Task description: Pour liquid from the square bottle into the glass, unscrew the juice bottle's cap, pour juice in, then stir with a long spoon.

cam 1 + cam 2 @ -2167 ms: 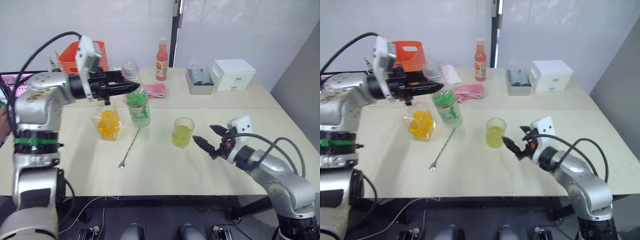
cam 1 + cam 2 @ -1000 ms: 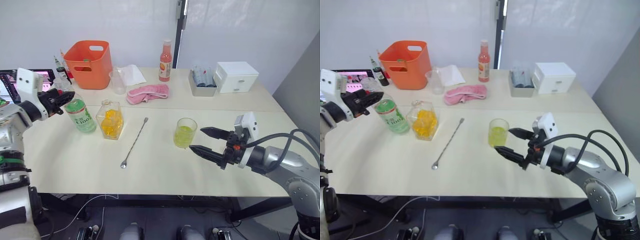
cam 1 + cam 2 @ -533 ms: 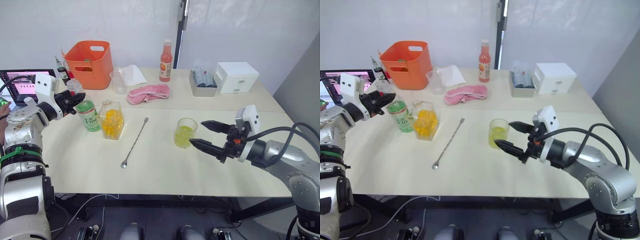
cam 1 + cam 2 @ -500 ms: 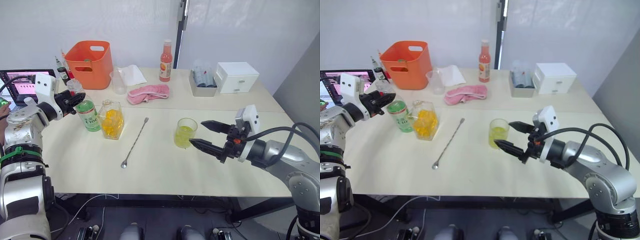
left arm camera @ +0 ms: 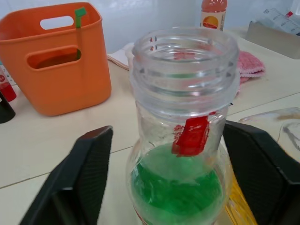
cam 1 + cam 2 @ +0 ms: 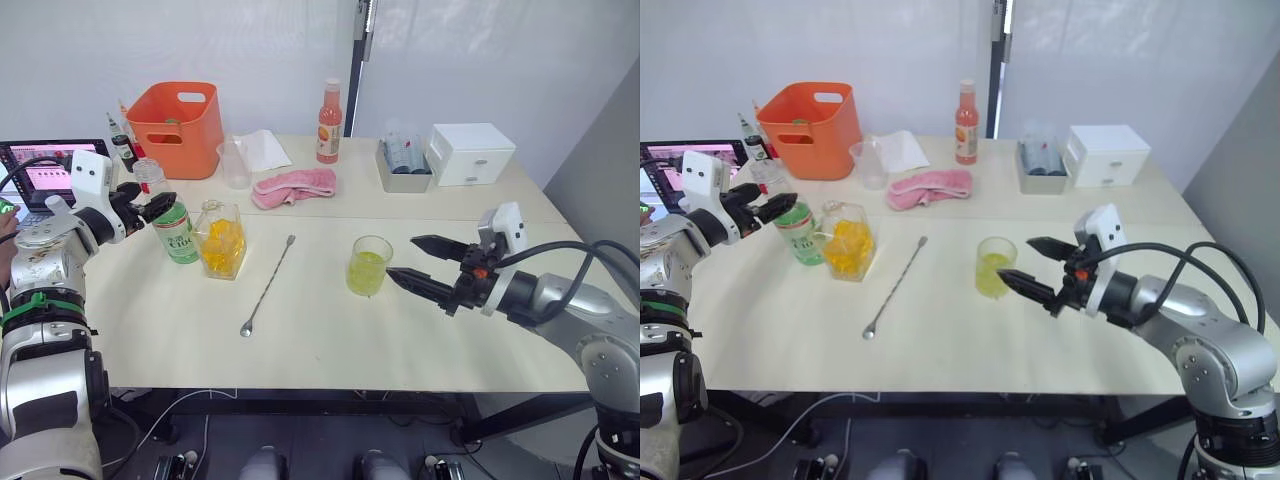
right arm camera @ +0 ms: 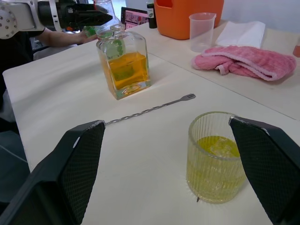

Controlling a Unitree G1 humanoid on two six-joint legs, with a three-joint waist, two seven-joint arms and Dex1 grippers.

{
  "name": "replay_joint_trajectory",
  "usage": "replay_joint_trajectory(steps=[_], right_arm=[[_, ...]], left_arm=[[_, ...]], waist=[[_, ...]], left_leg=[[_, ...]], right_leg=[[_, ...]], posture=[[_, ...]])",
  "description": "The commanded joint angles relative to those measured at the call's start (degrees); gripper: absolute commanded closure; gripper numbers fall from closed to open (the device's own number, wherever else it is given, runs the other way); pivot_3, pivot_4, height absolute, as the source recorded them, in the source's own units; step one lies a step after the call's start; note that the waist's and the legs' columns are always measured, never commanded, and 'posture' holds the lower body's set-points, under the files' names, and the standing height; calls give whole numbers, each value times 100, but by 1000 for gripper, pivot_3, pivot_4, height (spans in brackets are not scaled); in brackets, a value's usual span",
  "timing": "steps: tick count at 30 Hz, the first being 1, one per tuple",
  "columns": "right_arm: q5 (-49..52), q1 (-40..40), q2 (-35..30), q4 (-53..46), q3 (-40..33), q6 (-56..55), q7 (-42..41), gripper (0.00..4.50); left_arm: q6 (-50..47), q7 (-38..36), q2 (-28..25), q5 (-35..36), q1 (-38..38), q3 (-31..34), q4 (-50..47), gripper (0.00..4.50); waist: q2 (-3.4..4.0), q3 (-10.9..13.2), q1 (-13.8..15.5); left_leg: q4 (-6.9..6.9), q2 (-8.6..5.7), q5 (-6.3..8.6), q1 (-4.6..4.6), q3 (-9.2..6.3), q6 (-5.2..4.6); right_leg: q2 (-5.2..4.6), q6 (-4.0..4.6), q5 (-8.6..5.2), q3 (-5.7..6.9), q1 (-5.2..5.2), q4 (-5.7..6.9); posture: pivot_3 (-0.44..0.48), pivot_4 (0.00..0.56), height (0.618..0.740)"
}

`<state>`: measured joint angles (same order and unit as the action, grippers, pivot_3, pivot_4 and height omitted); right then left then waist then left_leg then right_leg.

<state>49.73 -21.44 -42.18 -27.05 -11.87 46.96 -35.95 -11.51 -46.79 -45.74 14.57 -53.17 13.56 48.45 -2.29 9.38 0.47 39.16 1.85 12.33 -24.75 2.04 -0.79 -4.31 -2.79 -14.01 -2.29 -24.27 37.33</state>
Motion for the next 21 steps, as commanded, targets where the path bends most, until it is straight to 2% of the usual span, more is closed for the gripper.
replay_joint_trajectory(steps=[1, 5, 9, 15, 21], right_arm=[[-41, 35, -119, 43, -144, 16, -9, 0], [-199, 272, -151, 244, -260, -76, 21, 0], [-509, 503, -257, 455, -457, -270, 20, 0], [-936, 605, -212, 937, -600, -572, 68, 0], [-1233, 868, -311, 1041, -789, -841, -96, 0]], left_arm=[[61, -143, -207, 53, -19, 130, -117, 23], [-114, -490, -251, 280, 128, 266, -312, 23], [-330, -913, -393, 654, 599, 513, -1012, 23], [-1062, -848, -736, 1023, 1494, 973, -2172, 23], [-1507, -903, -984, 1382, 2298, 1542, -2751, 23]], waist=[[0, 0, 4], [0, 0, 6], [0, 0, 0], [0, 0, -30], [1, 0, -49]], left_leg=[[0, 0, 0, -1, 0, 0], [-1, -1, 0, -7, -1, -1], [-1, 0, 0, -7, -1, -1], [-4, 4, 0, -5, -1, -1], [-8, 5, 0, 0, 0, 0]], right_leg=[[0, 0, 0, 1, 0, -2], [-2, 0, 0, 3, 0, -10], [-2, 0, 0, 3, -1, -10], [-1, 0, 0, 0, -2, -10], [-2, 0, 0, -1, 1, -11]], posture=[[0, 150, 715], [0, 150, 715], [0, 150, 715], [0, 150, 715], [0, 150, 715]])
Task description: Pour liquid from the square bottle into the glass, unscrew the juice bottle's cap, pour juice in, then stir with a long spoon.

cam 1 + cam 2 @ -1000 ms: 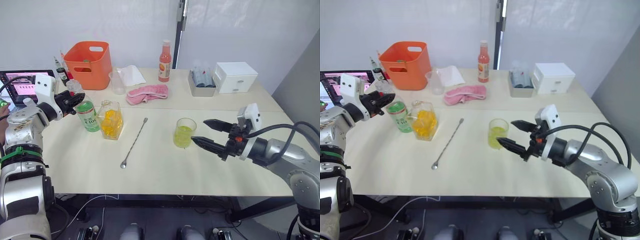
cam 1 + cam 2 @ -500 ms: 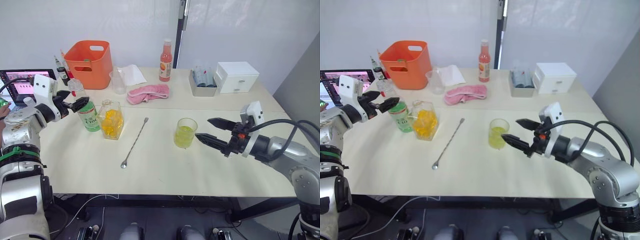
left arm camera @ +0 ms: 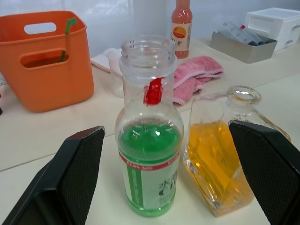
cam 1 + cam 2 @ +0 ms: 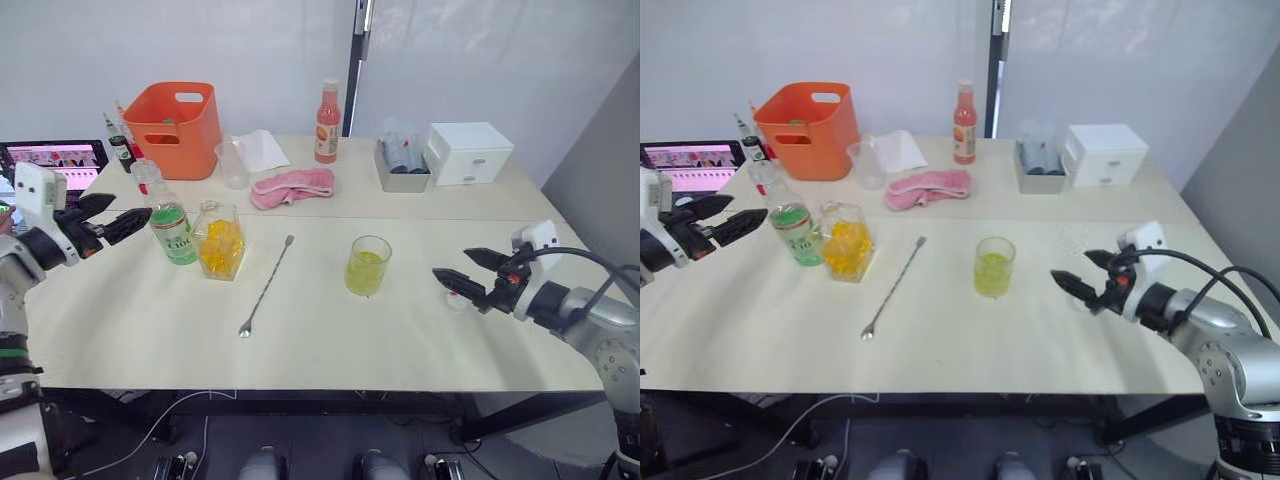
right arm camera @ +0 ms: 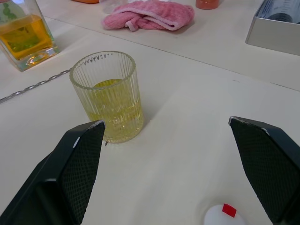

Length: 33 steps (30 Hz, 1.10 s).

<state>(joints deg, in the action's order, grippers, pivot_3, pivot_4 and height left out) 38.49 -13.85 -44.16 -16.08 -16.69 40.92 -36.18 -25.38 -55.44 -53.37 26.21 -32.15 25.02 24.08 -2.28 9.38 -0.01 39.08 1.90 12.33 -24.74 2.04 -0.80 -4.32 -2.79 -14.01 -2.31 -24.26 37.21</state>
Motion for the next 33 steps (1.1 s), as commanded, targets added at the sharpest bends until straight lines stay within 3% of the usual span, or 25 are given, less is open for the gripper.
replay_joint_trajectory(steps=[1, 8, 14, 20, 33], right_arm=[[-137, 187, -113, -58, -375, -295, -92, 0], [-177, 1122, 115, -81, -950, -893, -452, 0], [-158, 1932, 88, 156, -1699, -1190, -758, 0], [-317, 2456, 175, 396, -2084, -1504, -871, 0], [-255, 2272, 492, 24, -1799, -1456, -562, 0]], left_arm=[[-168, -89, -254, 304, 396, 551, -378, 23], [59, -548, 4, 506, 2209, 1075, -1035, 23], [385, -372, 41, 452, 2842, 1421, -1028, 23], [427, -443, -50, 449, 2949, 1488, -966, 23], [235, -462, -152, 563, 3002, 1536, -1164, 23]], waist=[[0, 0, -3], [3, -2, -7], [2, -3, 27], [3, -4, 26], [6, -6, -22]], left_leg=[[0, 1, 0, 0, 0, 0], [-17, 6, 0, 14, 8, 0], [-13, 8, 0, 23, 10, 1], [-20, 12, 0, 42, 27, 2], [-26, 20, 1, 46, 38, 3]], right_leg=[[0, 0, 0, 0, 0, -2], [-9, 2, -1, -4, 4, -8], [-11, 5, -1, -4, 12, -9], [-11, 9, -3, -10, 17, -9], [-9, 15, -7, -12, 14, -8]], posture=[[0, 150, 715], [0, 150, 715], [0, 150, 715], [0, 150, 715], [0, 150, 715]])
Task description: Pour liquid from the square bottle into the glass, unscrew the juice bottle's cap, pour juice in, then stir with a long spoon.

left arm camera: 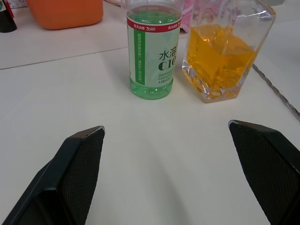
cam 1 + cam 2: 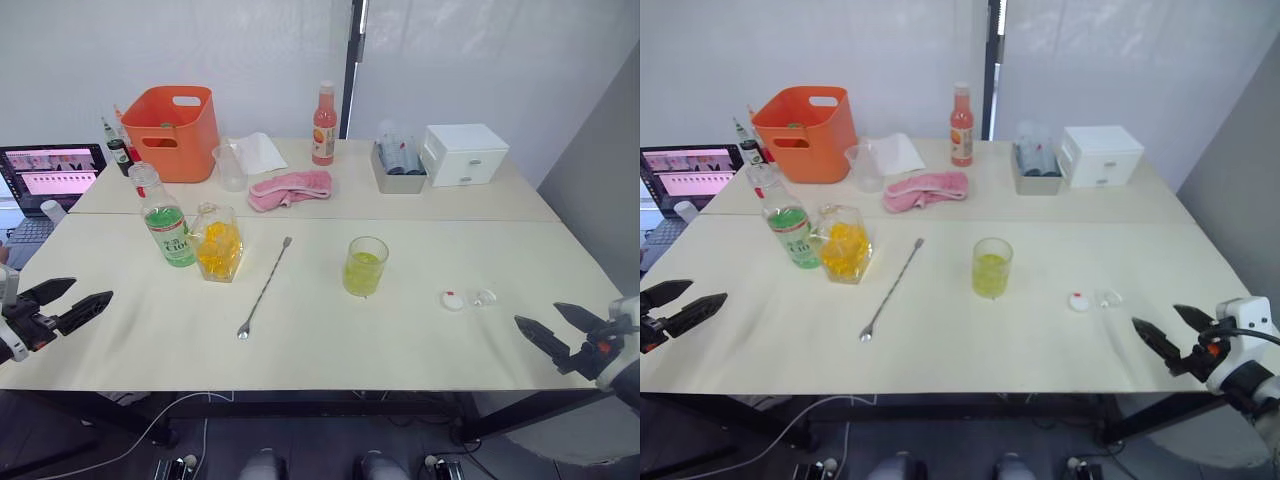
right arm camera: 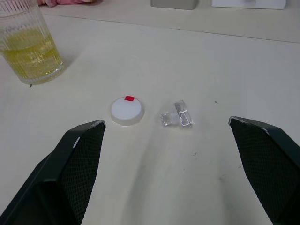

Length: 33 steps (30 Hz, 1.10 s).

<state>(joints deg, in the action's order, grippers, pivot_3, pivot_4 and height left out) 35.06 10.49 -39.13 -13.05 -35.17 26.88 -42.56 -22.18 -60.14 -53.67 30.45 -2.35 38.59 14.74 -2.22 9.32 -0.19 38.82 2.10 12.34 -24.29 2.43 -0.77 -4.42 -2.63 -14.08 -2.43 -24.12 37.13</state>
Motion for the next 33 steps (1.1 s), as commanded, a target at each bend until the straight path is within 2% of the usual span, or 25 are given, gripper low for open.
replay_joint_trajectory(steps=[1, 4, 10, 13, 17, 21, 25, 29, 33], right_arm=[[98, -242, -16, -322, 119, -26, 86, 0], [222, -614, -92, -464, 383, 122, 60, 0], [908, -1238, -471, -749, 847, 891, -390, 0], [1252, -1588, -640, -785, 1055, 1139, -680, 0], [1286, -1941, -1022, -472, 1445, 1277, -1383, 0], [1344, -2239, -1196, -297, 1620, 1344, -1802, 0], [1330, -2408, -1382, -162, 1690, 1444, -2042, 0], [1494, -2486, -1477, -264, 1629, 1619, -2073, 0], [1618, -2518, -1499, -422, 1545, 1759, -1984, 0]], left_arm=[[-150, 35, -102, 168, 59, 185, -307, 23], [-480, 264, 200, 407, 390, 287, -937, 23], [-1594, 1538, 1314, 1410, 1170, 581, -3116, 23], [-1933, 2312, 1859, 1787, 1430, 391, -4127, 23], [-2271, 3616, 2406, 1392, 1413, -526, -5068, 23], [-2776, 4507, 2596, 1287, 1132, -1257, -5491, 23], [-3364, 5646, 3021, 1317, 149, -1835, -5693, 23], [-4229, 6521, 3154, 692, -746, -2674, -5494, 23], [-4750, 7025, 3395, 173, -1222, -3198, -5116, 23]], waist=[[1, 0, -12], [1, 0, -49], [5, -3, -54], [5, -4, -25], [7, -5, 41], [4, -8, 65], [4, -8, 95], [2, -9, 92], [3, -9, 55]], left_leg=[[0, 0, 0, 0, 1, 0], [-1, 6, 0, 0, 1, 0], [-7, 11, 2, -3, -29, -1], [-3, 4, 2, -1, -43, -2], [5, -8, 2, 4, -43, -2], [9, -16, 1, 1, -36, -2], [10, -21, 1, -1, -35, -2], [15, -30, 1, -1, -35, -3], [10, -26, 1, -1, -41, -3]], right_leg=[[-1, 0, 0, -1, 0, 0], [0, 0, 0, -2, -2, 0], [0, 0, 0, -8, -2, 1], [-7, -5, 3, -12, 6, -1], [-5, -7, 4, -11, 19, -2], [3, -8, 5, -11, 18, -2], [4, -10, 6, -11, 19, -2], [3, -12, 7, -6, 29, -3], [9, -12, 6, -9, 23, -3]], posture=[[0, 150, 715], [0, 150, 715], [0, 150, 715], [0, 150, 715], [0, 150, 715], [0, 150, 715], [0, 150, 715], [0, 150, 715], [0, 150, 715]])
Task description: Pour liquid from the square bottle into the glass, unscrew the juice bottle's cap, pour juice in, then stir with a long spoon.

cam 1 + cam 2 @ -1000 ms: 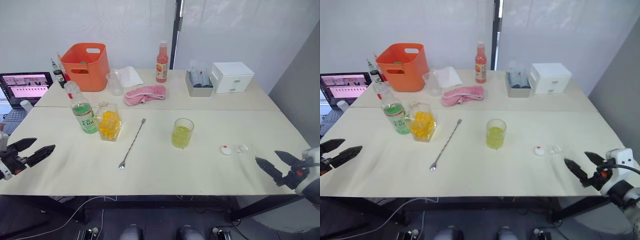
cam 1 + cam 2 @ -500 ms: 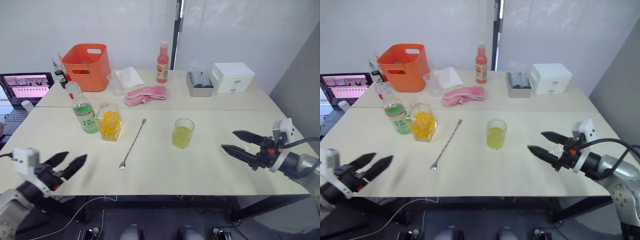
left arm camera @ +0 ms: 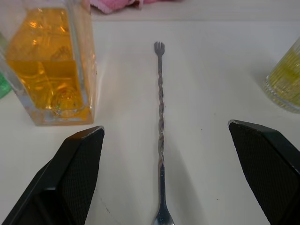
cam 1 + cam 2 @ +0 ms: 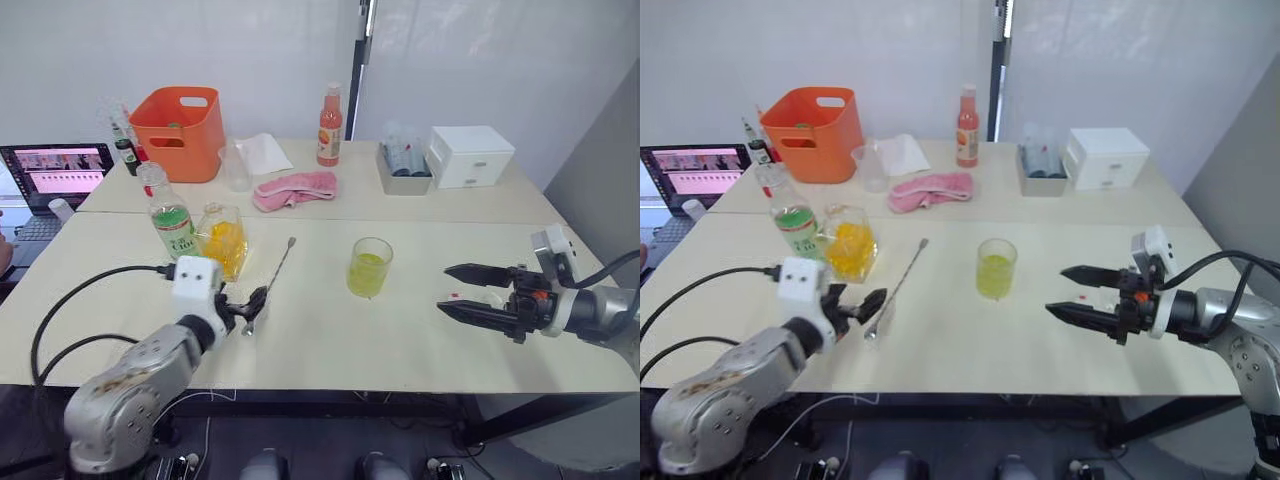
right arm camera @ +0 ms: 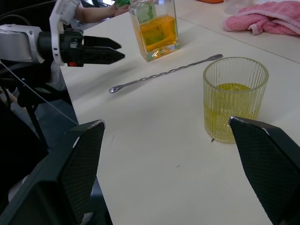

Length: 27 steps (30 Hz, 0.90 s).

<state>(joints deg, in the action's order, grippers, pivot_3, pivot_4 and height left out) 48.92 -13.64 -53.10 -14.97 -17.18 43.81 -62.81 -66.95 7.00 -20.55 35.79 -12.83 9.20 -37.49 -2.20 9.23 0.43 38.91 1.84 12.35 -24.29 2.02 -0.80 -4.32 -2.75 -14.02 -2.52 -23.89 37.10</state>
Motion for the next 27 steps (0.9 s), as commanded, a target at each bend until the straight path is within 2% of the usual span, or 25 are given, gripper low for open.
replay_joint_trajectory(steps=[1, 9, 12, 17, 23, 27], right_arm=[[258, -108, -107, -265, -294, 98, 64, 0], [381, -50, -104, -492, -518, 196, 305, 0], [406, -49, -99, -552, -575, 210, 366, 0], [460, -58, -80, -694, -584, 243, 466, 0], [537, -22, -71, -821, -587, 241, 598, 0], [561, 40, -22, -911, -592, 233, 699, 0]], left_arm=[[-284, 348, 104, -492, -262, -385, 197, 23], [-302, 147, 412, -1040, -811, -818, 1217, 23], [-417, -11, 548, -1061, -899, -845, 1492, 826], [-405, -433, 489, -1175, -889, -1132, 1667, 2475], [-329, -853, 411, -1302, -889, -1180, 1738, 4488], [-83, -1228, 88, -1363, -939, -1003, 1846, 4488]], waist=[[0, 0, -7], [-1, 0, 32], [0, 0, 32], [6, -3, 41], [6, -4, 56], [7, -4, 54]], left_leg=[[-2, 0, 0, 0, 0, 0], [1, -6, 0, -5, 5, 0], [2, -7, 0, -6, 5, 0], [1, -8, 0, -4, 4, 0], [2, -10, 0, -2, 3, 0], [2, -9, 0, -2, 3, 0]], right_leg=[[1, 0, 0, -1, -2, 0], [-4, 0, 0, 1, -3, -1], [-5, 0, 0, 2, -1, -1], [-6, -1, 0, 2, 0, -2], [-8, -2, -1, 4, 8, -5], [-8, -2, -1, 5, 8, -6]], posture=[[0, 150, 715], [0, 150, 715], [0, 150, 715], [0, 150, 715], [0, 150, 715], [0, 150, 715]])
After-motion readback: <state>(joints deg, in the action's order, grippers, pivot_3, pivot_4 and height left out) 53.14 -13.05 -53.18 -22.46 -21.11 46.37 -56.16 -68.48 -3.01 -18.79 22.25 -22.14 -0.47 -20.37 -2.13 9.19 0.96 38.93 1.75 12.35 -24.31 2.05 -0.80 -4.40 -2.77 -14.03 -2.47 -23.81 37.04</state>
